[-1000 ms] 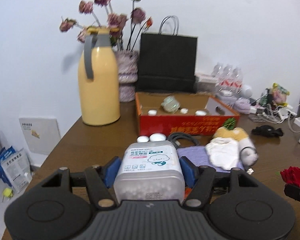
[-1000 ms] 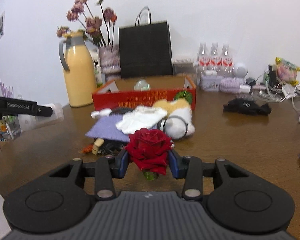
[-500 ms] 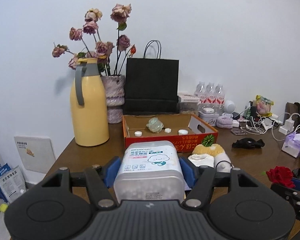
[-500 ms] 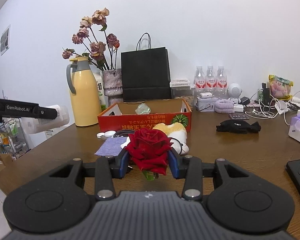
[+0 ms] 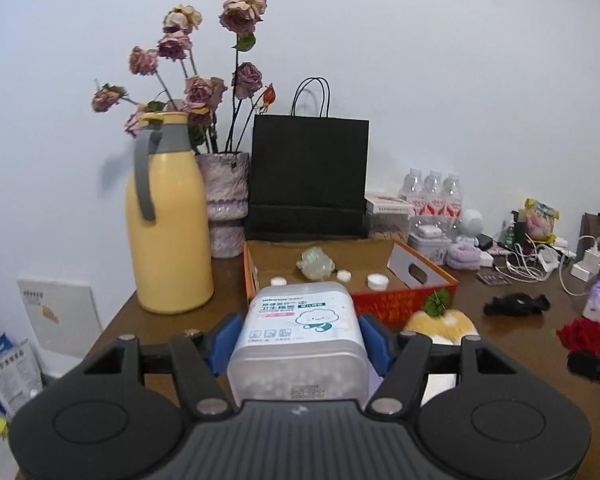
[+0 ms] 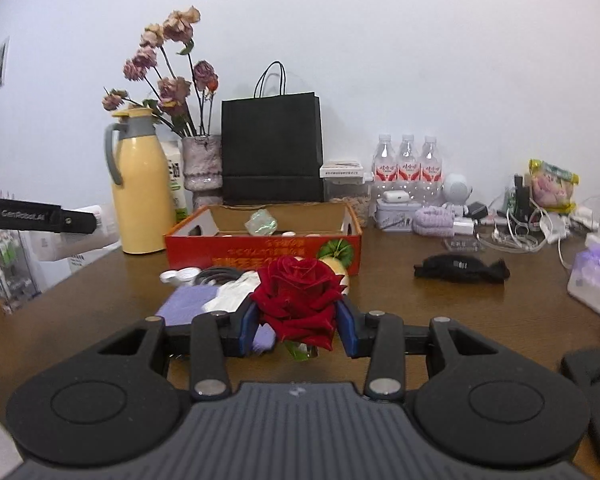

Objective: Organize objects
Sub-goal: 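Carry the container and rose into the red box and open both tools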

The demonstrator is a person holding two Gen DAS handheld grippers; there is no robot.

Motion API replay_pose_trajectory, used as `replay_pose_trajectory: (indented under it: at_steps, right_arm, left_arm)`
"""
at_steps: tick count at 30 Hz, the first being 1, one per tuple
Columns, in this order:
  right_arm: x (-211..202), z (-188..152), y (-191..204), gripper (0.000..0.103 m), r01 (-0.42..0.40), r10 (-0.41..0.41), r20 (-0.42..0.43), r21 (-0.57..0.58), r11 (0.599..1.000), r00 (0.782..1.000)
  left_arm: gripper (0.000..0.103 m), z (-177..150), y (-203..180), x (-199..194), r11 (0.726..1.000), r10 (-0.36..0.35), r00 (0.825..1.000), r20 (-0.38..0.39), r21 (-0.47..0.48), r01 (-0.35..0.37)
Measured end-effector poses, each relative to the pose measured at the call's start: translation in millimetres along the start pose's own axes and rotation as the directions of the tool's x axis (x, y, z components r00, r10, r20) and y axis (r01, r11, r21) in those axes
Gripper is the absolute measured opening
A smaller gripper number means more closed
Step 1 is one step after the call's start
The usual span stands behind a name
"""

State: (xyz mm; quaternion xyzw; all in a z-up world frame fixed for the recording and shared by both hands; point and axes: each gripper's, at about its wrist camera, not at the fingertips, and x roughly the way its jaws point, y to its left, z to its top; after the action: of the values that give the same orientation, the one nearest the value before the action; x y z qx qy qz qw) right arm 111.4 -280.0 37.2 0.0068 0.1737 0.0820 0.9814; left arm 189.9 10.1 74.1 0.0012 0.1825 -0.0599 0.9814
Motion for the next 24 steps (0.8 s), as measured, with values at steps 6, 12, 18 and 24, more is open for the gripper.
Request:
replay_pose_trajectory:
  at_steps: [6, 12, 18, 24]
  right_arm:
    - [92.4, 84.6, -27.6, 0.041, -0.168, 0.168, -0.013, 0.002, 0.986, 0.986]
    - [270.5, 158.6, -40.0, 0.041, -0.144, 0.145, -0.207, 0.018, 0.989, 0.968]
    - [432.1, 142.3, -40.2, 0.041, -0.013, -0.029, -0.463, -0.089, 0.996, 0.886]
    - [482.9, 125.2, -55.5, 0.07, 0.046, -0.061, -0.495, -0.043, 0.998, 0.866]
  left_arm:
    - [0.064, 50.6, 2.6, 106.6, 0.998, -0.066, 0.995, -0.068, 0.015, 0.067]
    - [0.064, 98.8, 9.7, 260.5, 0.996, 0.034, 0.975, -0.221, -0.071, -0.051]
    - [0.064, 105.7, 23.6, 379.0, 0.989, 0.126, 0.929, -0.348, -0.033, -0.146]
    - [0.077, 97.3, 31.4, 413.5, 0.993, 0.087, 0.91, -0.405, -0.041, -0.113]
